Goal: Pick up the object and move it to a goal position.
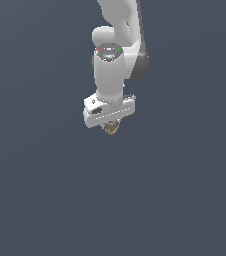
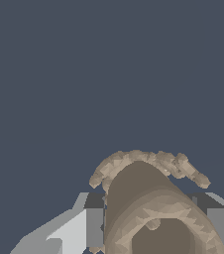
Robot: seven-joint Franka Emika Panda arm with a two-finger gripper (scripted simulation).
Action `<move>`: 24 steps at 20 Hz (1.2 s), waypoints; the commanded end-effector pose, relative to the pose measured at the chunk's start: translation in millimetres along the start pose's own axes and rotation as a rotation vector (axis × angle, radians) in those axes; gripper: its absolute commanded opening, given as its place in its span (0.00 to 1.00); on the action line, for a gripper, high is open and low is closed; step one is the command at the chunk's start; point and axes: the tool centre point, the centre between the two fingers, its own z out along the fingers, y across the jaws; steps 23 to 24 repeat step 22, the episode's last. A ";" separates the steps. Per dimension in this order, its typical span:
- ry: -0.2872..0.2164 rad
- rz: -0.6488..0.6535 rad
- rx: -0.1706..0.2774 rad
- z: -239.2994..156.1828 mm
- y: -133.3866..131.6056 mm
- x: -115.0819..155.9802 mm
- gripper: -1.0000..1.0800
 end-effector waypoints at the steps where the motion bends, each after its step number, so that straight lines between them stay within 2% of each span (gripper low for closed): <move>1: 0.000 0.000 0.000 -18.9 -4.0 -12.1 0.00; 13: 0.001 0.000 0.001 -90.9 -17.5 -54.6 0.00; 24: 0.001 0.000 0.001 -109.1 -20.2 -64.3 0.00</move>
